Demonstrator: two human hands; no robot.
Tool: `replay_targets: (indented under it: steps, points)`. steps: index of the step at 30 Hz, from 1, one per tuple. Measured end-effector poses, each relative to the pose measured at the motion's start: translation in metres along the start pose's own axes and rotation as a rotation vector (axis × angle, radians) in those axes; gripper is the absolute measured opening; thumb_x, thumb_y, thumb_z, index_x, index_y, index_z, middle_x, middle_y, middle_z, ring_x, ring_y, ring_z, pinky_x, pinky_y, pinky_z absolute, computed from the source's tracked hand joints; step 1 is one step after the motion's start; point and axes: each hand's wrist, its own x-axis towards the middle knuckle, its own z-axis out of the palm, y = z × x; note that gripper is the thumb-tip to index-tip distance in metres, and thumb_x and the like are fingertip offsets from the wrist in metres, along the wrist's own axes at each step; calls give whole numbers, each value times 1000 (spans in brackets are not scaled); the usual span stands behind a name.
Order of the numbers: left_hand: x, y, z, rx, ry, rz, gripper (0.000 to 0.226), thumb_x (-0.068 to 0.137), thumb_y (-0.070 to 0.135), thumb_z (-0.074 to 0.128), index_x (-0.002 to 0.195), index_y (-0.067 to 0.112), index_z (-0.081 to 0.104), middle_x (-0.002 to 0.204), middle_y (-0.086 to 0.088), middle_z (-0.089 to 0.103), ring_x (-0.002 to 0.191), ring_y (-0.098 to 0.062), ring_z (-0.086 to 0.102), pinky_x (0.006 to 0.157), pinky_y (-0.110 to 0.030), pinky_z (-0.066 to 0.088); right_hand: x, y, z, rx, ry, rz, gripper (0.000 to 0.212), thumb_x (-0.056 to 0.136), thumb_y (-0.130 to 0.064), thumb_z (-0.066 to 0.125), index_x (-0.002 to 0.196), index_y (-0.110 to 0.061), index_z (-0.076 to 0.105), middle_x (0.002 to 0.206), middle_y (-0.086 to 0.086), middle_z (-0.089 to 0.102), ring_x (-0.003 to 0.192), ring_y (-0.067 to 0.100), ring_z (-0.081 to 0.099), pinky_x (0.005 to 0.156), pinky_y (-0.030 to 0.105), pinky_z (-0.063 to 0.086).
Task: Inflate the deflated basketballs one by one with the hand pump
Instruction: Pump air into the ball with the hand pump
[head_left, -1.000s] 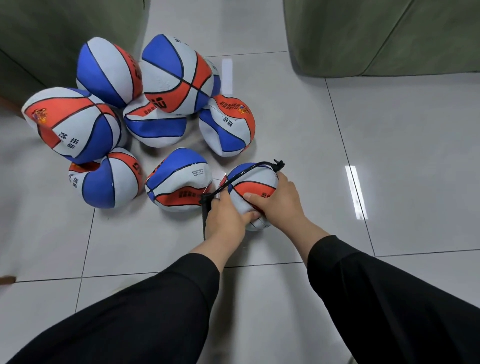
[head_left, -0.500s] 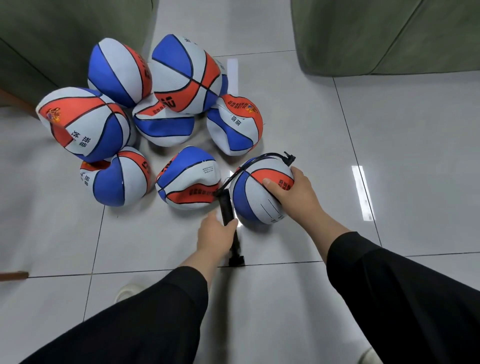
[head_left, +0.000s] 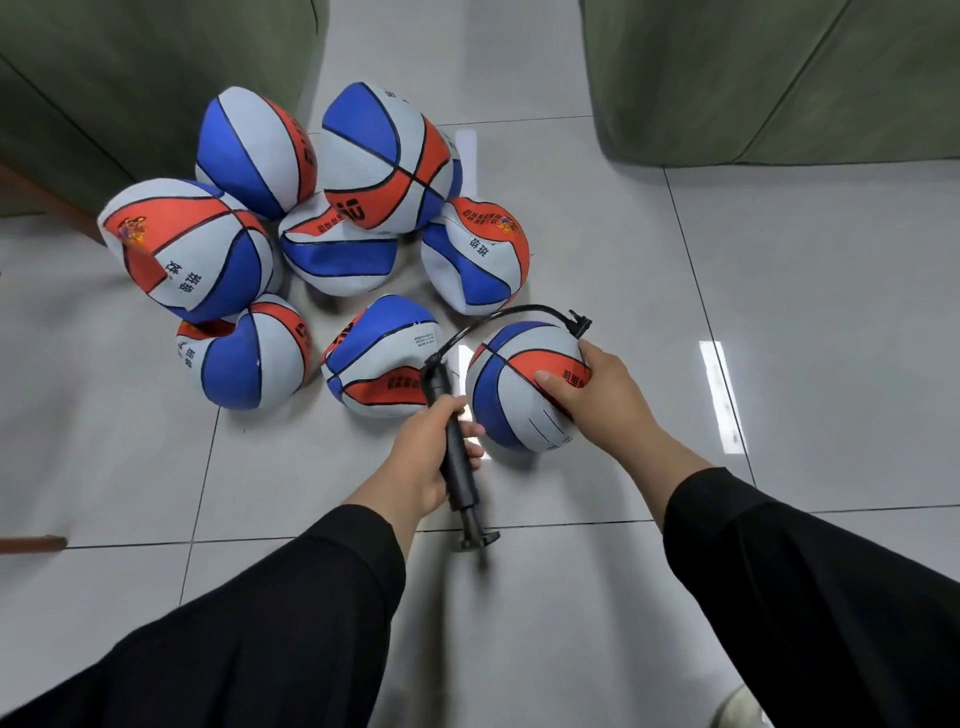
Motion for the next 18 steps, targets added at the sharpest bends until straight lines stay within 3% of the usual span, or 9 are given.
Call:
replay_targets:
  steps: [5,8,11,14,18]
  points:
    - [-28,35,24,-139,-29,-1,22,94,27,70,82,12,60,62,-3,55,51,-17,53,52,-26,50,-18,0,-5,-65,-70,-5,74,84,-55,70,148,-25,46,140,3,59,121,27,59,100,39,49]
    - [-29,44,36,-226,9,22,19,96,22,67,85,10,57,61,-2,55,49,-16,55,52,-26,51,-38,-1,-8,36,-52,5,60,100,-46,58,153,-20,45,151,2,52,135,23,50,110,34,40]
    - [-28,44,45,-279,20,5,12,97,15,66,97,6,58,64,-3,57,47,-15,57,50,-22,52,-71,-8,-14,263,72,-79,40,104,-45,48,136,-25,62,132,-7,65,121,10,59,108,35,47]
    - [-26,43,58,-326,6,12,12,98,12,66,93,7,57,62,-4,55,46,-16,56,49,-22,52,-103,-17,-21,404,107,-143,38,95,-57,48,113,-31,69,96,-14,71,96,11,67,90,45,57]
    - [-25,34,79,-419,23,-3,17,98,19,69,96,9,56,62,-3,52,48,-18,55,58,-29,55,-122,-23,-16,248,10,-199,43,85,-63,54,121,-41,62,96,-15,66,90,13,67,82,45,59]
